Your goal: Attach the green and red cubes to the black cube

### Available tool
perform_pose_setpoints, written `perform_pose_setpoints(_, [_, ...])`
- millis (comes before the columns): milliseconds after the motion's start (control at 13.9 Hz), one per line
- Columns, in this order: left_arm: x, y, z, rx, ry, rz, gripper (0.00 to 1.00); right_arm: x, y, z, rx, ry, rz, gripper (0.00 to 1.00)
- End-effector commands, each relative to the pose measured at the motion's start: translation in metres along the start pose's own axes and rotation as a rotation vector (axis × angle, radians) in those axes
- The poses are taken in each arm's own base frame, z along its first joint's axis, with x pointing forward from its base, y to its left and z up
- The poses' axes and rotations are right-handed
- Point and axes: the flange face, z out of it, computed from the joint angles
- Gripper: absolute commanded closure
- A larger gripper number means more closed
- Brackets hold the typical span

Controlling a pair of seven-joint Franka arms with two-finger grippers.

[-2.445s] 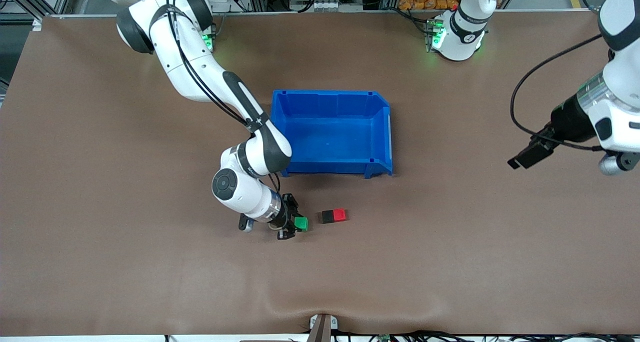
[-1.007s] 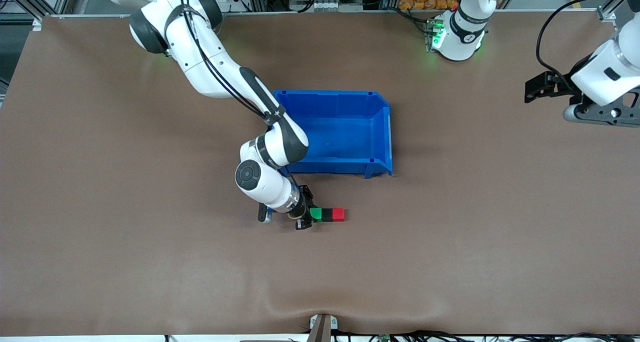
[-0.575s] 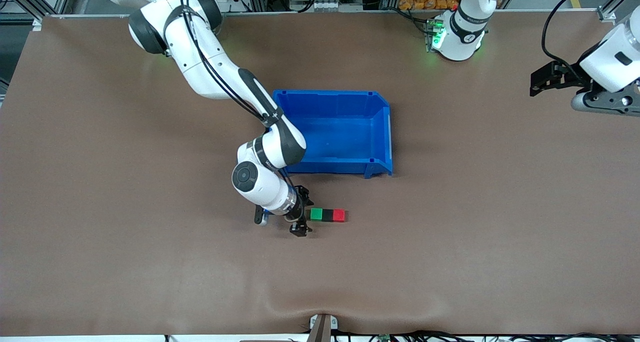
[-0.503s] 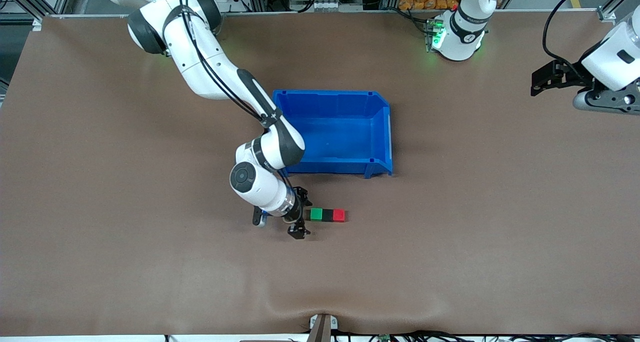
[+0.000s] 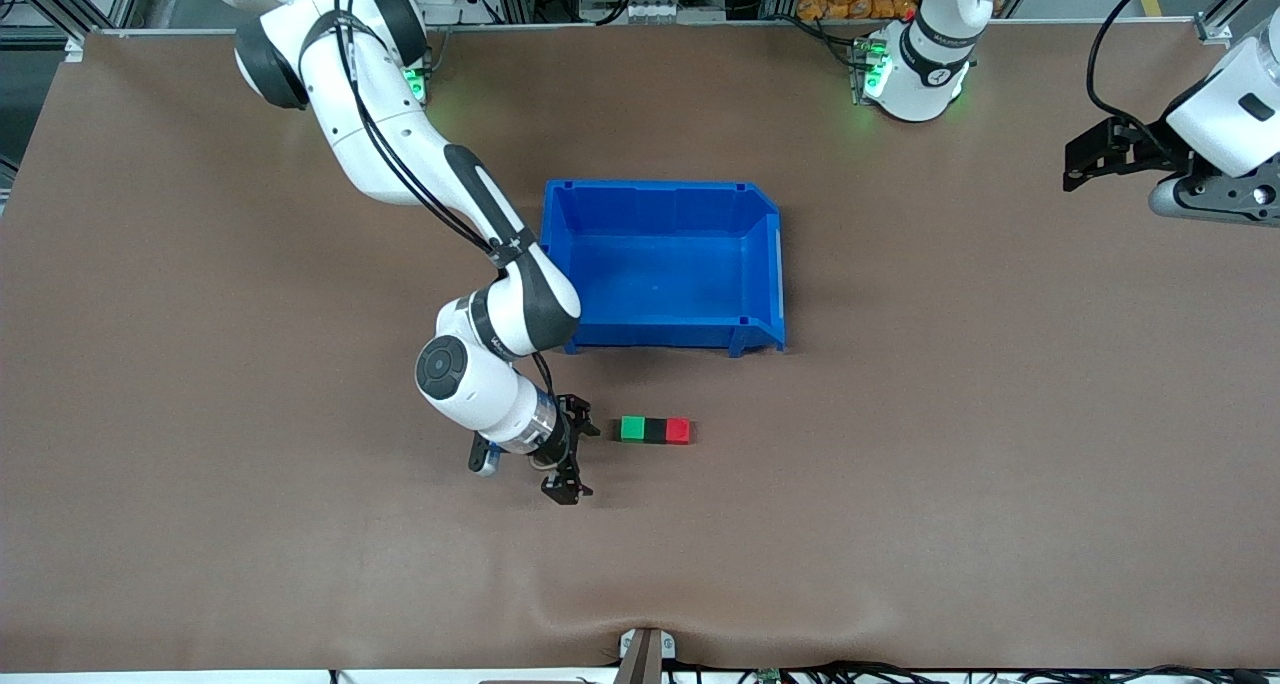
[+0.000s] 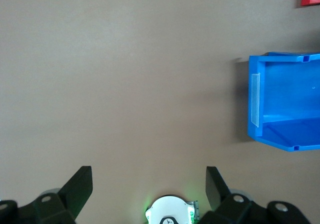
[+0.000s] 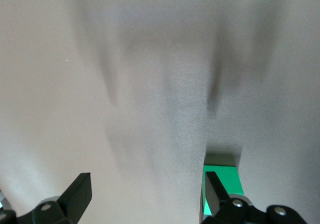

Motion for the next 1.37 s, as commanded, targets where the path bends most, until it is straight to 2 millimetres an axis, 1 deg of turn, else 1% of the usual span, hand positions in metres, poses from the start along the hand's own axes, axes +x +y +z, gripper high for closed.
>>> perform_pose_setpoints(0, [0.002, 0.001, -0.006, 0.005, 0.007, 0.009, 0.00, 0.014, -0.015, -0.022, -0.004, -0.012, 0.019, 0.00])
perform_pose_setpoints(144, [0.002, 0.000, -0.006, 0.001, 0.007, 0.007, 0.00, 0.022, -0.021, -0.027, -0.003, -0.014, 0.035, 0.00])
perform_pose_setpoints(216, [0.002, 0.000, -0.006, 0.001, 0.007, 0.008, 0.00, 0.024, -0.026, -0.034, 0.004, -0.017, 0.038, 0.00])
perform_pose_setpoints(288, [0.002, 0.000, -0.005, 0.001, 0.006, 0.008, 0.00, 0.035, -0.034, -0.041, 0.003, -0.015, 0.052, 0.00])
perform_pose_setpoints(432, [0.002, 0.001, -0.005, -0.001, 0.006, 0.007, 0.00, 0.051, -0.045, -0.057, -0.016, -0.023, 0.046, 0.00])
perform_pose_setpoints(503, [0.004, 0.001, -0.004, -0.003, 0.003, 0.007, 0.00, 0.051, -0.047, -0.062, -0.026, -0.024, 0.046, 0.00])
perform_pose_setpoints(575, [0.004, 0.001, -0.004, -0.003, 0.003, 0.007, 0.00, 0.056, -0.053, -0.075, -0.030, -0.024, 0.051, 0.00])
perform_pose_setpoints(719, [0.004, 0.001, -0.004, -0.003, 0.003, 0.007, 0.00, 0.079, -0.062, -0.089, -0.078, -0.022, 0.082, 0.00])
perform_pose_setpoints(791, [0.004, 0.001, -0.003, -0.003, 0.001, 0.009, 0.00, 0.079, -0.067, -0.101, -0.079, -0.030, 0.078, 0.00])
perform_pose_setpoints(863, [0.004, 0.001, -0.004, -0.003, 0.003, 0.009, 0.00, 0.087, -0.070, -0.104, -0.091, -0.030, 0.069, 0.00])
perform_pose_setpoints(935, [0.004, 0.001, -0.004, -0.003, 0.003, 0.009, 0.00, 0.089, -0.070, -0.110, -0.112, -0.028, 0.044, 0.00])
perform_pose_setpoints(1007, [0.004, 0.002, -0.002, -0.003, 0.000, 0.011, 0.00, 0.088, -0.070, -0.116, -0.122, -0.027, 0.012, 0.00])
perform_pose_setpoints(1079, [0.004, 0.002, -0.002, -0.003, 0.000, 0.011, 0.00, 0.089, -0.070, -0.117, -0.126, -0.020, -0.018, 0.00])
perform_pose_setpoints(1151, [0.004, 0.003, -0.002, -0.003, 0.000, 0.014, 0.00, 0.088, -0.072, -0.128, -0.129, -0.021, -0.033, 0.00])
perform_pose_setpoints(1223, [0.004, 0.003, -0.002, -0.003, 0.000, 0.014, 0.00, 0.093, -0.073, -0.134, -0.145, -0.022, -0.059, 0.00])
perform_pose_setpoints(1295, [0.004, 0.004, -0.003, -0.003, 0.001, 0.015, 0.00, 0.099, -0.073, -0.137, -0.164, -0.031, -0.124, 0.00])
